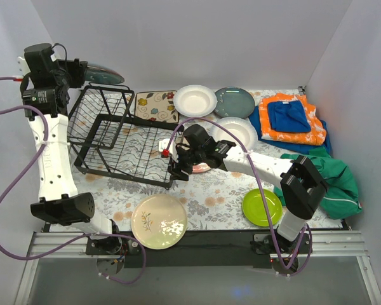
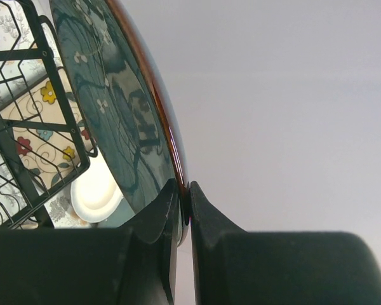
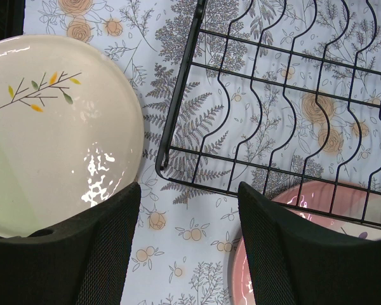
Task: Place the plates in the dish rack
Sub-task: Move the dish rack, then insert the plate into the dish rack
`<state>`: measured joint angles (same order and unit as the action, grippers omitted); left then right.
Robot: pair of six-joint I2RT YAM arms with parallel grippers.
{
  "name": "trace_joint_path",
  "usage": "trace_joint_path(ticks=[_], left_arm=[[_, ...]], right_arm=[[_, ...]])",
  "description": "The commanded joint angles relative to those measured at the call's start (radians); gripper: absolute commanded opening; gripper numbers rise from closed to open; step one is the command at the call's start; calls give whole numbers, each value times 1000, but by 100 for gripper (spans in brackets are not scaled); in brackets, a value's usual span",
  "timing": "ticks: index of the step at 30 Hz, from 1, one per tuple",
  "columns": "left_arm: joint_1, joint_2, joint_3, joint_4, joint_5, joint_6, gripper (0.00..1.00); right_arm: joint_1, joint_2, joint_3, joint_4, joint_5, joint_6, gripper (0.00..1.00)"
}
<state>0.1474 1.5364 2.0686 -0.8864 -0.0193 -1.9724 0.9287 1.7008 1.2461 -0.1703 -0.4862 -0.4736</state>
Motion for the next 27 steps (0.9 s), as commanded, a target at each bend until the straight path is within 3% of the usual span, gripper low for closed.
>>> trace_joint_path(ticks=[1,27], left_arm=[[-2,-108,36,161,-2,-451,0],[-2,-168,-71,133,-18,-451,0]], right_arm=[[-7,-23,0,18,-20,7,68],[-8,-21,-5,20,-15,6,68]])
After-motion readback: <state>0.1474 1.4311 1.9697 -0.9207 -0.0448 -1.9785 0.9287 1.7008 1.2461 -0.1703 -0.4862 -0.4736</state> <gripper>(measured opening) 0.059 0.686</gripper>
